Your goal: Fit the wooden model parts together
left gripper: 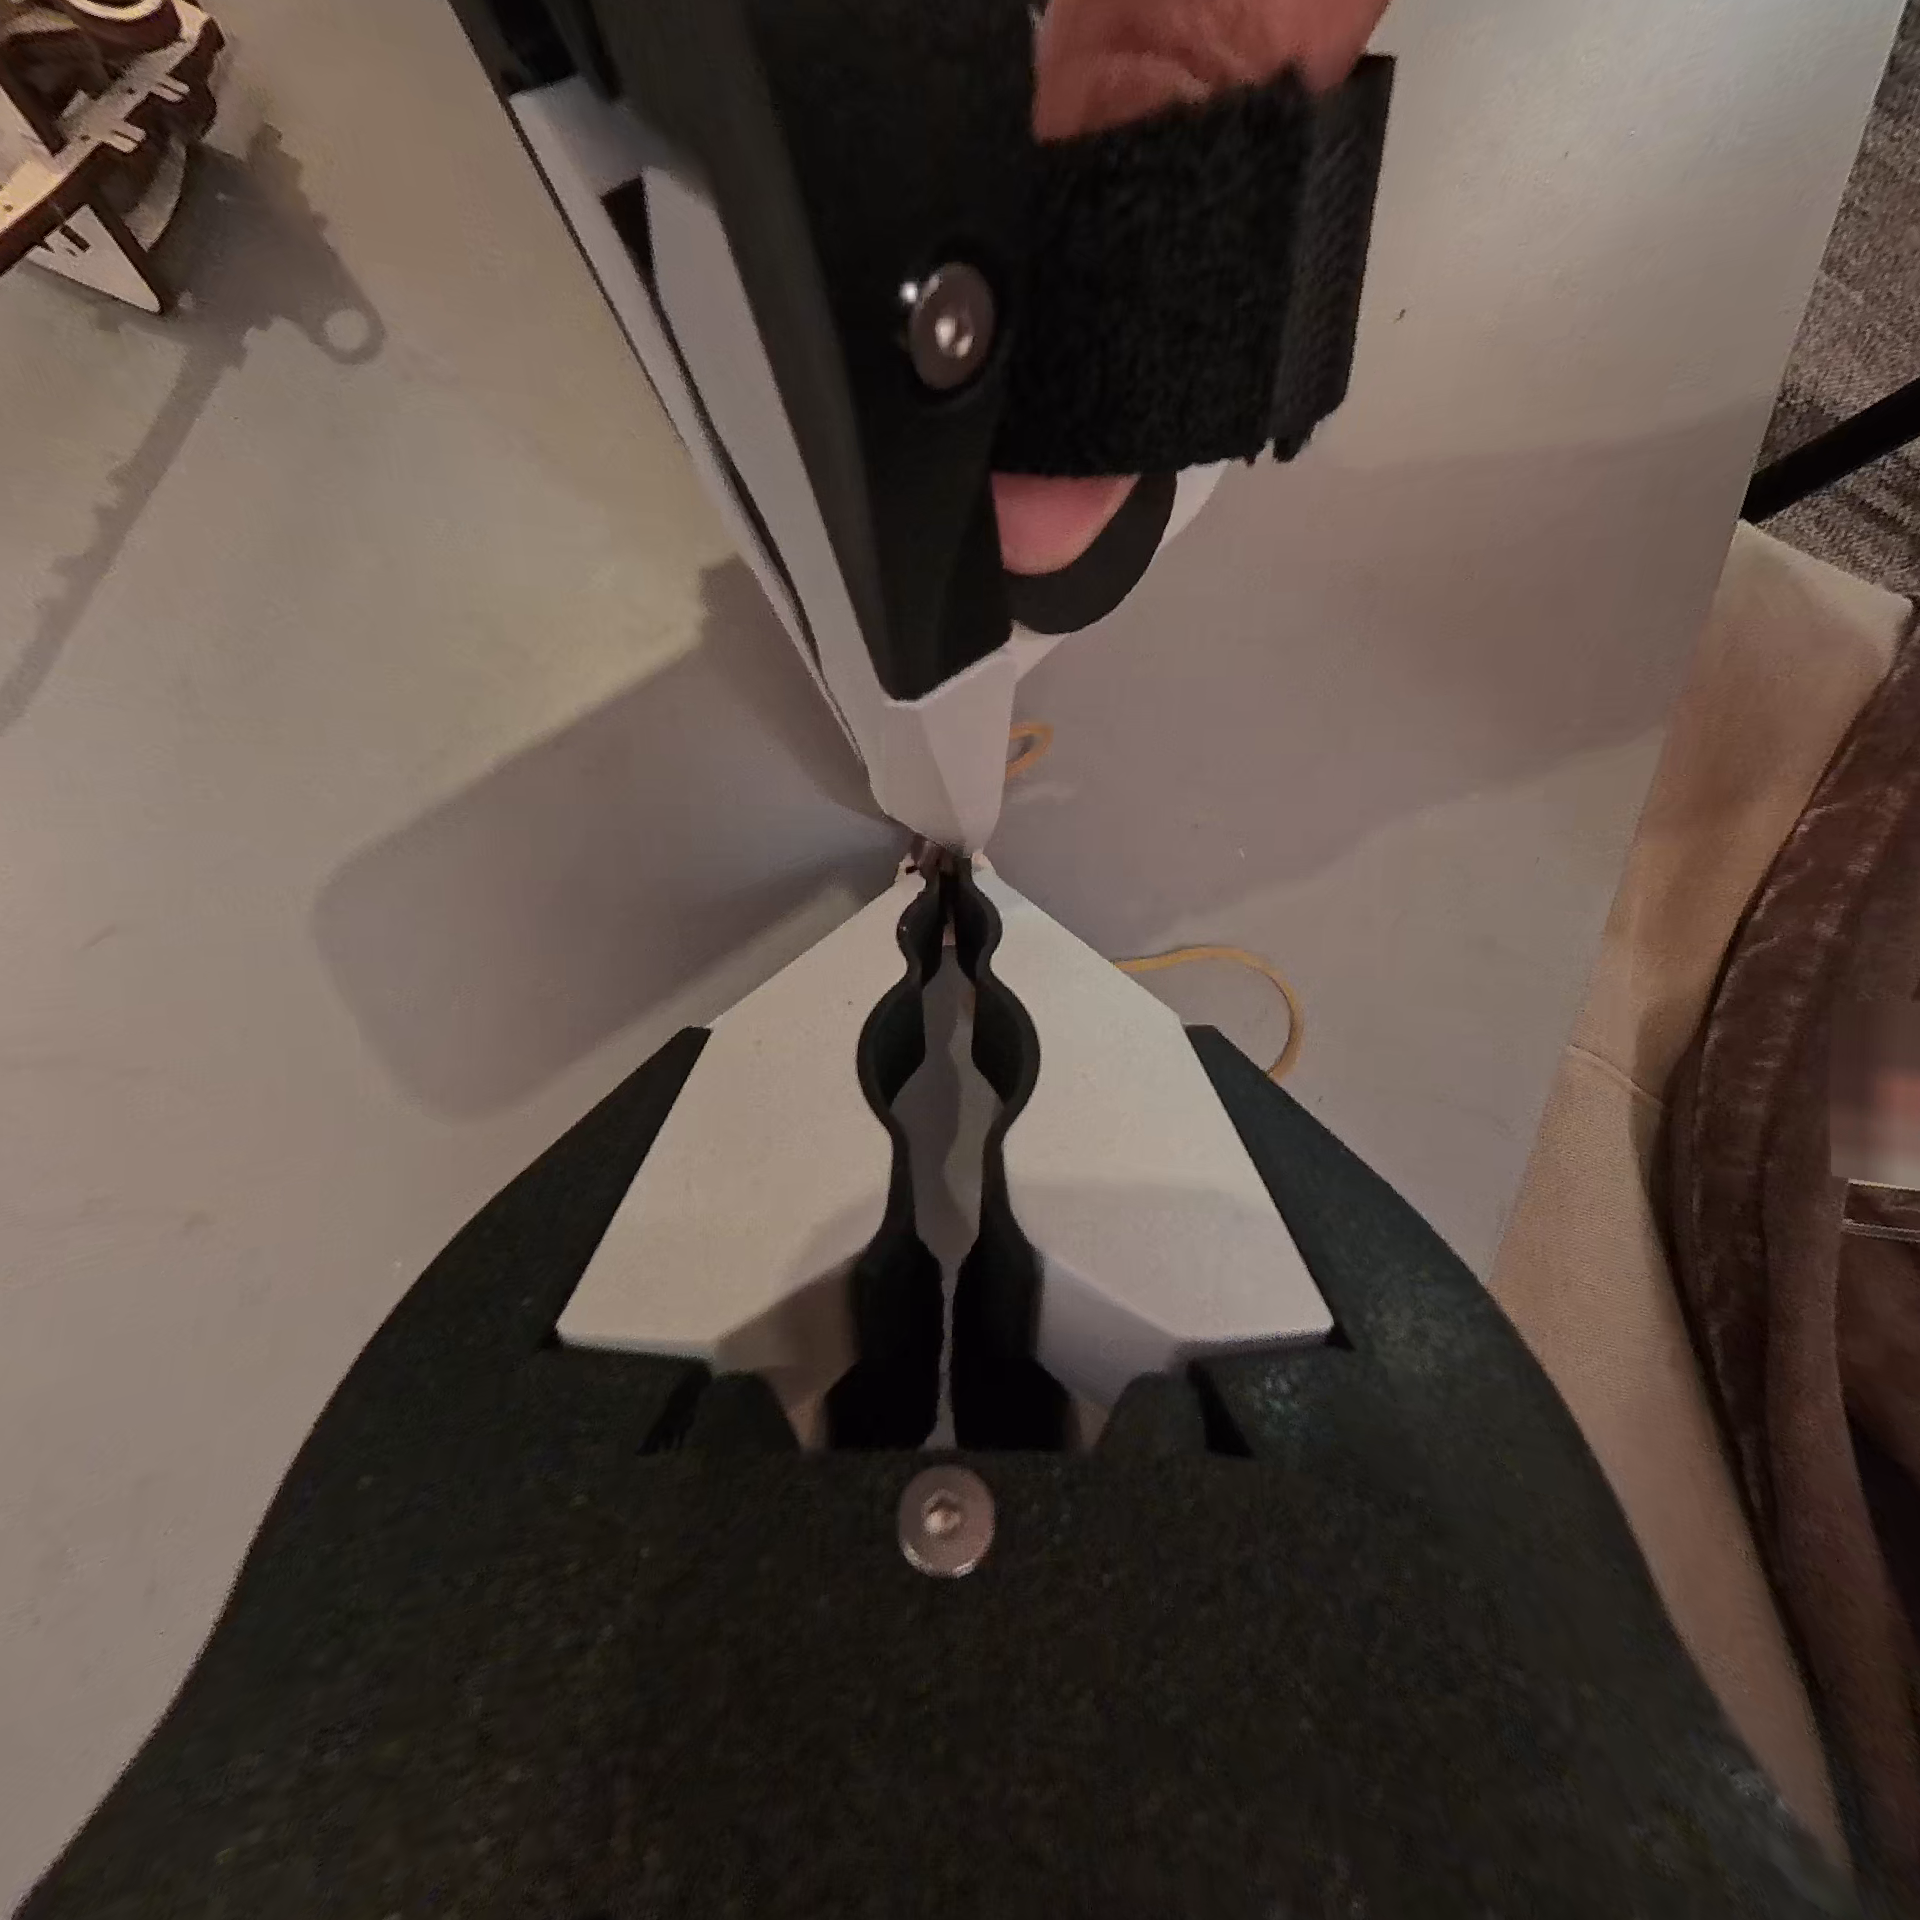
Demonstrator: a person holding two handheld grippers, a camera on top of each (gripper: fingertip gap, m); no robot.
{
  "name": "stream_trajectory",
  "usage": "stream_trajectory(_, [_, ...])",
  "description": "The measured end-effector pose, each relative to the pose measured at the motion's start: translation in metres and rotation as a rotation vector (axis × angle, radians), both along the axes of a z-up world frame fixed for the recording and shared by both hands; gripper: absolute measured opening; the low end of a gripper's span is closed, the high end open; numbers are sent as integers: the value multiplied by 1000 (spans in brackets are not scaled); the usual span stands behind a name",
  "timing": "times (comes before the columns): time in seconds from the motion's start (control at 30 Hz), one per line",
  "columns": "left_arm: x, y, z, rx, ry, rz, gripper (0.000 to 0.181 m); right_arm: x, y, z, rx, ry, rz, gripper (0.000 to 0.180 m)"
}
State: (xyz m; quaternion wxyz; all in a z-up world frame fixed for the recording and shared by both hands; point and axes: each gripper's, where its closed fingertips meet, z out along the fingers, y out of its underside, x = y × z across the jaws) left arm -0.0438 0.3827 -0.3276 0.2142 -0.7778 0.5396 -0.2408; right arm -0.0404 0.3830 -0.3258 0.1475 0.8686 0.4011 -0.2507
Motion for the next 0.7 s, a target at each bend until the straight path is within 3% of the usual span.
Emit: stream_trajectory(0.7, [-30,4,14,96,-58,28,4,-5,1,-3,66,-235,108,0])
